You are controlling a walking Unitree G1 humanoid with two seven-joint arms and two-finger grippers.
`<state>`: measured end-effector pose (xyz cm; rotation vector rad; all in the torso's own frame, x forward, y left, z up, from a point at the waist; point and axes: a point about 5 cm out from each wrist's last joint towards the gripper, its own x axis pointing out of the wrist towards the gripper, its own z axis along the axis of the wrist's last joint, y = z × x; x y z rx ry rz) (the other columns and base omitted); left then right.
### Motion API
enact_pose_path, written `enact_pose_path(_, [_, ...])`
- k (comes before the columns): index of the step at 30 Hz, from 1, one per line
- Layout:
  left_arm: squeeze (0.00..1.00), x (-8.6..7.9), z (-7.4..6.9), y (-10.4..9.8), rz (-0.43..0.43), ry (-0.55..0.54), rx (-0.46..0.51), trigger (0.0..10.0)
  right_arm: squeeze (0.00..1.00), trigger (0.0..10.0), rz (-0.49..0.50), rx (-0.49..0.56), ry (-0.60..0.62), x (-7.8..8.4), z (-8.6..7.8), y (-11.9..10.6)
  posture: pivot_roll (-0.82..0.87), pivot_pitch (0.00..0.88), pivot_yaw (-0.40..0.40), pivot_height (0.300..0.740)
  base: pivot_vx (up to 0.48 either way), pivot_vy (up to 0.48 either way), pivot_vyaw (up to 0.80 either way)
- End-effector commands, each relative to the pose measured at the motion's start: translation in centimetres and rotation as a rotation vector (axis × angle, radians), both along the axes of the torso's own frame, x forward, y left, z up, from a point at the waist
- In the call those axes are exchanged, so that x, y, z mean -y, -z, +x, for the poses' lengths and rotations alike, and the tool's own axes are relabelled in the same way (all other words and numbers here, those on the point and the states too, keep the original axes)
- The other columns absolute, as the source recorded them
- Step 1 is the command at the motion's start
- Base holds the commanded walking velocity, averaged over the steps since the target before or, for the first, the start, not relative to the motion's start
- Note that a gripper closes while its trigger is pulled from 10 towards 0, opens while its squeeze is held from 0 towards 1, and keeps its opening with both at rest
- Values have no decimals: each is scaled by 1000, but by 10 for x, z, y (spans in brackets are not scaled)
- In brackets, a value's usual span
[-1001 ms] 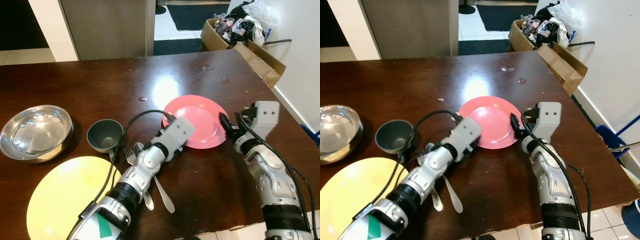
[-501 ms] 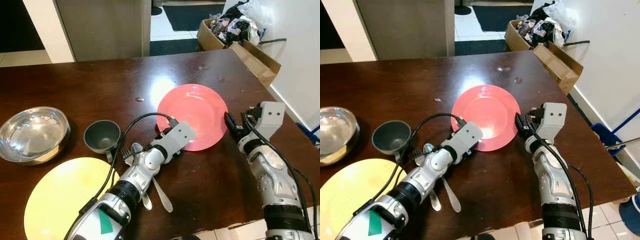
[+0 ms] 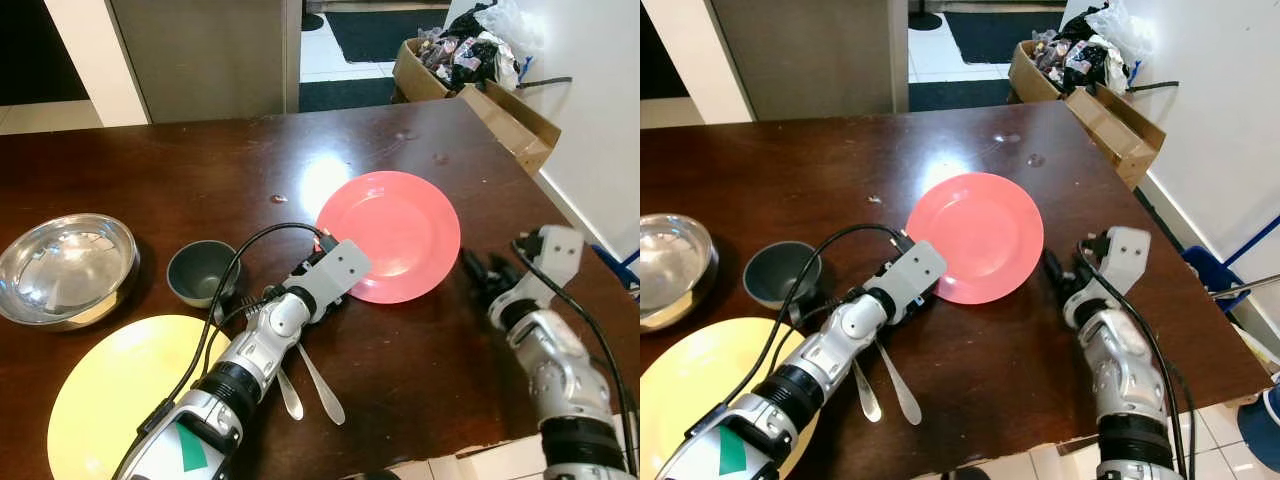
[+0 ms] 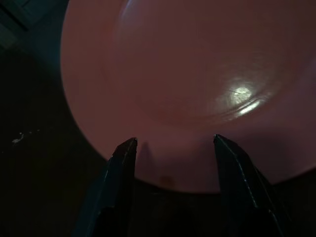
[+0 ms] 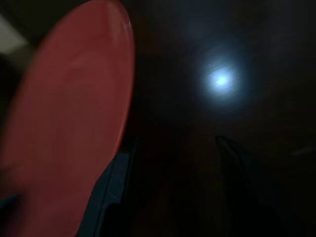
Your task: Setting the table
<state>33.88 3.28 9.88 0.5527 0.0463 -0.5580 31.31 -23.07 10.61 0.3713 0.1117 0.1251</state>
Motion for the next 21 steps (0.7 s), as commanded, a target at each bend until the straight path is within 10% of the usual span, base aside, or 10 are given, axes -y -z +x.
enact_pose_path(1, [0,-8,-8,21,46,-11,-90,10000,0,10000,76,-13,-77,-9,-2,7,-102,79,22,740,0,0,0])
enact_pose_path(12, [0,-15,-11,23,50,-17,-101,10000,0,10000,168,-6,-262,-38,8,10,-80,76,12,740,0,0,0])
enact_pose_path(21, [0,-9,-17,25,54,35,-126,10000,0,10000,147,156,22,9,5,-21,-94,78,16,740,0,0,0])
